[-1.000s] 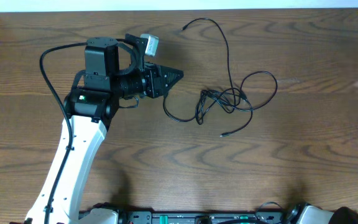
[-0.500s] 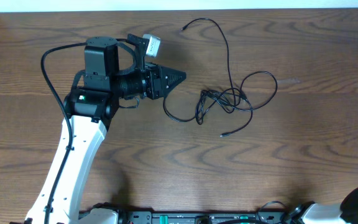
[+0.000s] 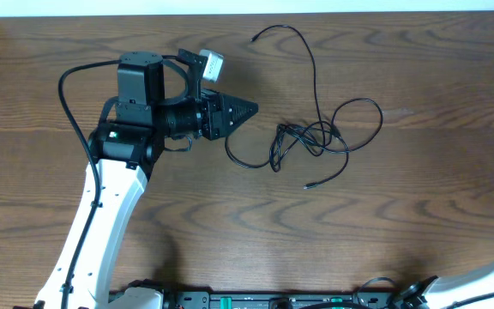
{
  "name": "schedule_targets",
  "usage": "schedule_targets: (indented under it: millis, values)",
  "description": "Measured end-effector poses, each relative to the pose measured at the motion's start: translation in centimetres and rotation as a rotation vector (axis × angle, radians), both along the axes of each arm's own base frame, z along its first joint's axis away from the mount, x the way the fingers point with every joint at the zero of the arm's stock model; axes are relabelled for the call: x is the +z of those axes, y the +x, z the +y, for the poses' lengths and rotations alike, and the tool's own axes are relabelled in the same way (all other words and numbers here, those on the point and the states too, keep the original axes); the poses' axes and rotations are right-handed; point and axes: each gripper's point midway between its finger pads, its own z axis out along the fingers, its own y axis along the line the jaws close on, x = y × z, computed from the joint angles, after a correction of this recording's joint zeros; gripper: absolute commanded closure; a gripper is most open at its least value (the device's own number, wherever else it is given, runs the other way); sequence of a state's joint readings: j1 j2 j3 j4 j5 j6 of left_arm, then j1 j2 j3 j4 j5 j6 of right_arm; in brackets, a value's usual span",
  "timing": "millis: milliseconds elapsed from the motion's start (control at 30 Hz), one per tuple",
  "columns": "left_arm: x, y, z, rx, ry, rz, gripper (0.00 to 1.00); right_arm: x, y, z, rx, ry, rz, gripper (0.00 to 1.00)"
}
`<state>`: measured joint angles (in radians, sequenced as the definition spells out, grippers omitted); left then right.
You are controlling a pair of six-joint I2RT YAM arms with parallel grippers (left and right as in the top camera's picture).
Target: Untangle cables
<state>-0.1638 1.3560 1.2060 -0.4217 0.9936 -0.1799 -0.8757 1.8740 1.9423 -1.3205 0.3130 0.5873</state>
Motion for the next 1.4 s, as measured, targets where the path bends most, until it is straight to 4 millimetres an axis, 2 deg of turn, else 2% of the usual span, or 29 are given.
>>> schedule_targets:
  millis: [233,467,600,733,867,900,933,967,1267,1400]
  values:
    - [-0.4,-0.3,0.0,-0.003,0.006,0.024,0.6,-6.0,-4.0,-1.7,-0.118,0.078,0.081,0.99]
    - [-0.4,-0.4,0.0,-0.007,0.007,0.02,0.6,-9.7,-7.6,-2.8,-0.219,0.116,0.069,0.99]
    - [-0.4,-0.4,0.0,-0.01,0.011,0.011,0.6,-11.3,-8.6,-2.7,-0.242,0.139,0.061,0.99]
    - [-0.4,-0.4,0.0,-0.011,0.011,0.011,0.6,-12.6,-8.6,-2.4,-0.243,0.157,0.043,0.99]
    - [-0.4,-0.4,0.0,-0.011,0.011,0.011,0.6,-13.0,-8.4,-2.4,-0.242,0.158,0.03,0.98]
    - [-0.4,-0.4,0.0,-0.011,0.011,0.012,0.6,-13.1,-8.3,-2.4,-0.242,0.158,0.029,0.75]
    - [-0.5,-0.4,0.0,-0.011,0.012,0.014,0.6,-13.1,-8.3,-2.4,-0.247,0.156,0.025,0.28]
    - [-0.5,-0.5,0.0,-0.012,0.012,0.017,0.6,-13.1,-8.3,-2.4,-0.244,0.157,0.025,0.01]
    - [-0.6,-0.6,0.1,-0.013,0.015,0.022,0.6,-13.3,-7.7,-2.1,-0.231,0.182,-0.008,0.01]
    - [-0.6,-0.5,0.1,-0.013,0.015,0.023,0.6,-13.5,-6.1,-1.5,-0.178,0.225,-0.07,0.01]
